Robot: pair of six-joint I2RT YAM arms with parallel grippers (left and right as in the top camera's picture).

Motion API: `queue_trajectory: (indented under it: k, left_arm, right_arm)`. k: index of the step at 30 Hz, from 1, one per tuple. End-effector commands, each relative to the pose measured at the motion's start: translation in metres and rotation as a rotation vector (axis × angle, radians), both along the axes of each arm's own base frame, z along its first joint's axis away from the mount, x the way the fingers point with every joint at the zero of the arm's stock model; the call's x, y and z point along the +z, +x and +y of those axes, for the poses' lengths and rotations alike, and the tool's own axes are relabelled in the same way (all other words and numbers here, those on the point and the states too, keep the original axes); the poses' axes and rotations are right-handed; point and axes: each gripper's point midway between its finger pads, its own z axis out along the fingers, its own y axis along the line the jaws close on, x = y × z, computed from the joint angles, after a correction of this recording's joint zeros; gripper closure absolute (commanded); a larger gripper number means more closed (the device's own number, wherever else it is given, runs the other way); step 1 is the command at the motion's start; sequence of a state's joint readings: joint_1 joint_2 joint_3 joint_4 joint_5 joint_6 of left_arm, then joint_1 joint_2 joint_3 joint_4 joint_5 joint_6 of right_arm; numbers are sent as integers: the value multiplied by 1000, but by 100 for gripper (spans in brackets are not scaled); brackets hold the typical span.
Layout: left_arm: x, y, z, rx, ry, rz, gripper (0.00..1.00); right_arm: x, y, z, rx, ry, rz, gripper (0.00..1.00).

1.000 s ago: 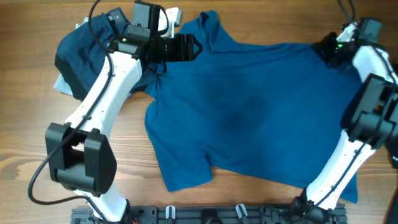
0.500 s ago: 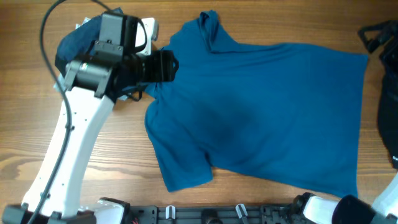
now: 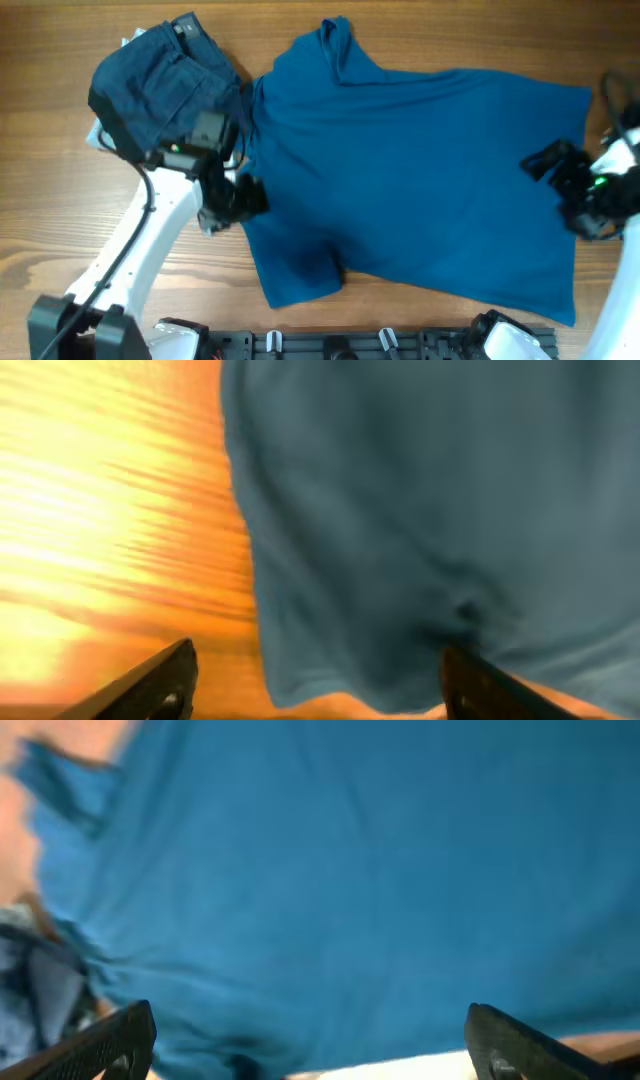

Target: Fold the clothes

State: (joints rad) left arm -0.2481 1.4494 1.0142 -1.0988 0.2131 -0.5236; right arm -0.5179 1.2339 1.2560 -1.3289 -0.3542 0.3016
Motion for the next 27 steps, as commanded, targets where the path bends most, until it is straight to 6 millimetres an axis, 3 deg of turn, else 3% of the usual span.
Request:
queue_trajectory:
  k: [1,4,9,18,24,27]
  left_arm:
    - [-37,-43,-19,134,-159,178,31]
    - [-57,-64,-25,138,-212,231,41]
    - [-82,-109,-17,177,-194,350,55]
    - [-88,-116,-32,103,-232,337,65]
    - [-90,-114,-51,22,-244,287,96]
    - [-88,-110,-48,52,-256,285,96]
  right_arm:
    - [-51,-16,6,-47,58,113,0]
    - [-79,-24,9,-98,94,157,0]
    - [-102,-43,6,-164,134,216,0]
    - [-103,-45,-8,-219,129,202,0]
    - [-106,-51,-27,-289,100,210,0]
    - [-106,-59,-41,-357,94,215,0]
